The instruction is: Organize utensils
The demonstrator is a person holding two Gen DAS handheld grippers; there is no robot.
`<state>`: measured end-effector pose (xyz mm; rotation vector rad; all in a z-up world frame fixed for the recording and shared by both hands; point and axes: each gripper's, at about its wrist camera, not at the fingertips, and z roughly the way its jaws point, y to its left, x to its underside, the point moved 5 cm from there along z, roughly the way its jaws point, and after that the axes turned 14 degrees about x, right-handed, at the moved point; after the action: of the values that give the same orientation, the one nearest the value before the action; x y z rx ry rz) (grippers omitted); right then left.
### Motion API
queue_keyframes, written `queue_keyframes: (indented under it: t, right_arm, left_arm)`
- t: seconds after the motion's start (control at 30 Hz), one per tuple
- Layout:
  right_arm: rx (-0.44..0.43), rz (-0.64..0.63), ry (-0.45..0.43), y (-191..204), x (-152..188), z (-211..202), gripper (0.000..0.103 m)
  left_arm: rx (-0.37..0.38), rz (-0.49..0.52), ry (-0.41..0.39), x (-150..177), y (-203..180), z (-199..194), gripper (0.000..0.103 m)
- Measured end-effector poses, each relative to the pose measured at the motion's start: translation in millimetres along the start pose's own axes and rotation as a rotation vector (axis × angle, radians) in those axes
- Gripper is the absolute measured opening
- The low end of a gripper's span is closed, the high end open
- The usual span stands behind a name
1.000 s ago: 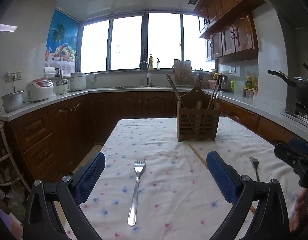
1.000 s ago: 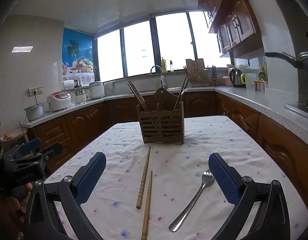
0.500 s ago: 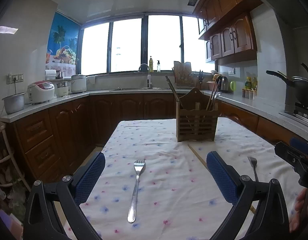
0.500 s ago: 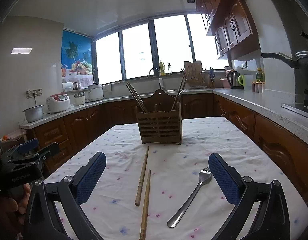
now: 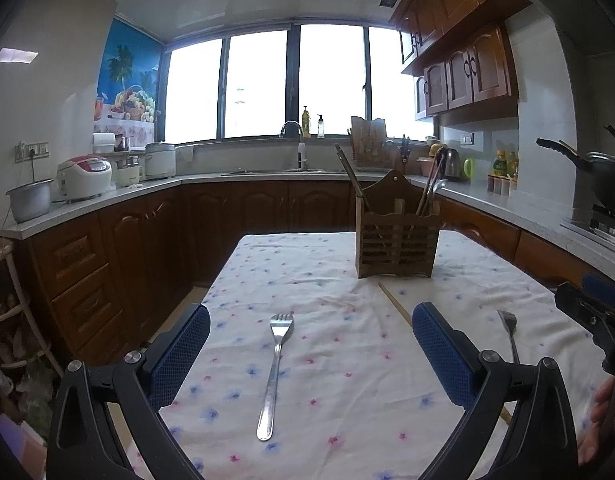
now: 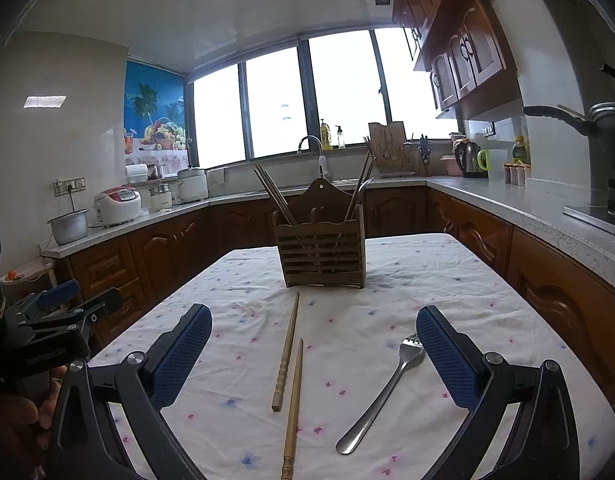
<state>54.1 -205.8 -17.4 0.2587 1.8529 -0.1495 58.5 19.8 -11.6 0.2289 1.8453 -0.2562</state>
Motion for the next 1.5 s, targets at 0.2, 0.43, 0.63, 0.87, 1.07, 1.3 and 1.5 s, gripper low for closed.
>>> queue_keyframes:
  t: [0.2, 0.43, 0.63, 0.87, 1.07, 1.3, 1.5]
  right_arm:
    - [-0.002, -0.001, -0.005, 1, -1, 0, 0.103]
    - [-0.003, -0.007, -0.009, 4, -4, -2, 0.103]
    - [-0.001, -0.014, 0.007, 6, -3, 1, 0.103]
    - [-0.004, -0.015, -0.006, 8, -6, -2, 0.103]
    - [-0.006, -0.017, -0.014, 10, -9, -6, 0.103]
    - [-0.011, -0.030, -0.025, 15, -15, -10, 0.103]
    - [-0.014, -0.029, -0.026, 17, -15, -11, 0.103]
  left_arm:
    - [-0.011, -0.003, 0.008, 0, 0, 0, 0.102]
    - [-0.019, 0.000, 0.016, -2, 0, -2, 0.102]
    - [-0.025, -0.005, 0.026, -2, 2, -1, 0.102]
    - [-0.028, -0.008, 0.019, -4, 2, -4, 0.102]
    - [-0.027, -0.002, 0.017, -4, 2, -4, 0.102]
    - [-0.030, 0.004, 0.020, -7, 0, -4, 0.102]
    - [-0.037, 0.009, 0.018, -7, -1, -5, 0.102]
